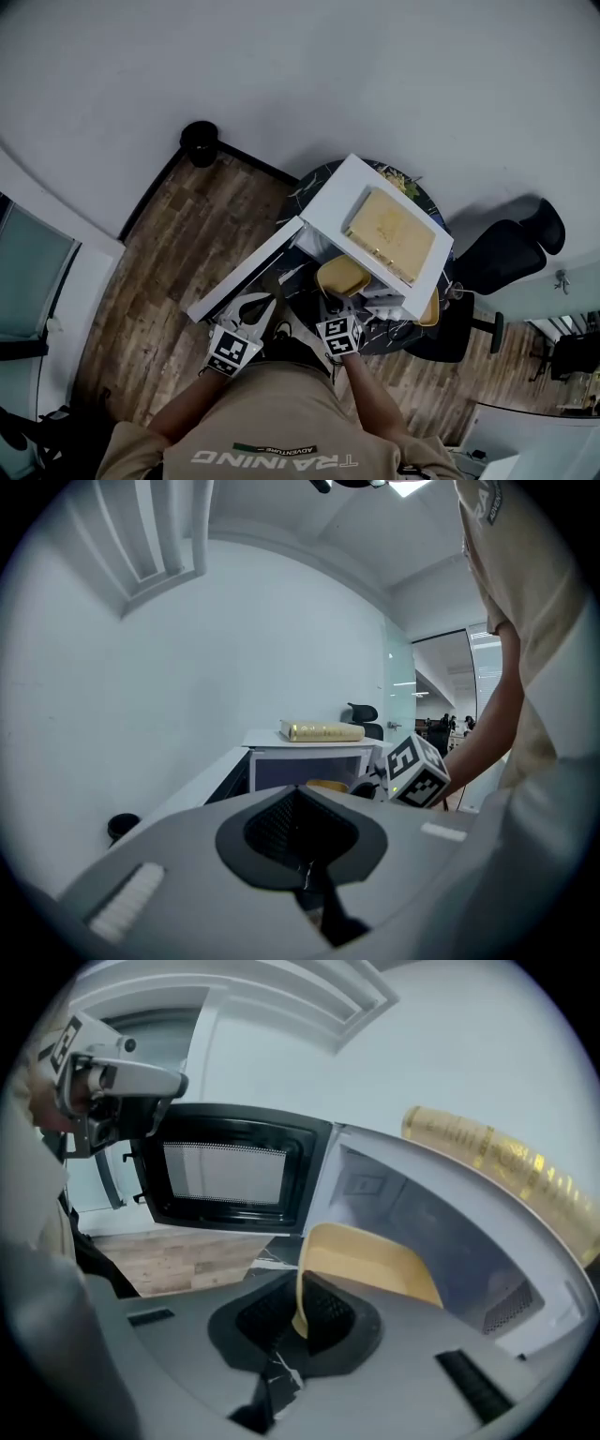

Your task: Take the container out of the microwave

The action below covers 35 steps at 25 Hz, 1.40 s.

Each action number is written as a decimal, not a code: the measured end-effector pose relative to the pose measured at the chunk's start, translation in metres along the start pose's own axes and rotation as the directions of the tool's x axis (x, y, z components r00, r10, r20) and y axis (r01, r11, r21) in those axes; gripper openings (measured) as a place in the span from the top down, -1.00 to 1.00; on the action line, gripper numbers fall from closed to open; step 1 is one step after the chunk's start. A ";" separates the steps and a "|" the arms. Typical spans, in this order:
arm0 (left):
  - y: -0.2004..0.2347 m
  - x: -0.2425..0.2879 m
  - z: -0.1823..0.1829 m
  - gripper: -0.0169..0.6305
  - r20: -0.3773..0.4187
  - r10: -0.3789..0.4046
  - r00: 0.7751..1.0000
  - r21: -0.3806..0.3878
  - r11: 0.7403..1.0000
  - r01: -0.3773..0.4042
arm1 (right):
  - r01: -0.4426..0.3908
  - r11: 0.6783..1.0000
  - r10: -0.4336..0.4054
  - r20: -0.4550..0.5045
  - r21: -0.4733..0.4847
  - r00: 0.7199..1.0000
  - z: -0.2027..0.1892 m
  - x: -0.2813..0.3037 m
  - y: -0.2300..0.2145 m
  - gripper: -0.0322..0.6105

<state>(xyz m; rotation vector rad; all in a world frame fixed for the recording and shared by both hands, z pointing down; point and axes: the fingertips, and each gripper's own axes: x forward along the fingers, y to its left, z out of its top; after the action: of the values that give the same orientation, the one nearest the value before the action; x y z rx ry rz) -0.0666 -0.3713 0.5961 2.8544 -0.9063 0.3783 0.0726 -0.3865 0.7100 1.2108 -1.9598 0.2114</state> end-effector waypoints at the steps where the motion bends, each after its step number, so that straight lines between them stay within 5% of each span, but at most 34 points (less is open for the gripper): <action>1: 0.003 0.000 -0.005 0.92 -0.004 0.001 1.000 -0.003 1.000 -0.001 | -0.001 1.000 0.001 -0.001 0.002 1.000 -0.001 -0.001 0.004 0.87; 14: -0.020 -0.010 -0.012 0.92 -0.013 0.049 0.999 -0.013 0.999 -0.050 | -0.037 0.999 0.036 0.085 0.012 0.996 -0.005 -0.040 0.034 0.87; 30: -0.143 -0.067 -0.029 0.92 -0.063 0.185 0.981 -0.046 0.981 -0.188 | -0.118 0.983 0.147 0.216 -0.143 0.965 -0.063 -0.142 0.086 0.87; 35: -0.170 -0.090 -0.039 0.92 -0.113 0.207 0.972 -0.038 0.977 -0.212 | -0.145 0.983 0.166 0.215 -0.112 0.962 -0.092 -0.157 0.103 0.87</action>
<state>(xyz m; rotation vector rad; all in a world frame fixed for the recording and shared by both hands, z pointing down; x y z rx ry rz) -0.0463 -0.1759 0.6020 2.6706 -1.1813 0.5200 0.0734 -0.1785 0.6871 1.0561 -2.2373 0.0619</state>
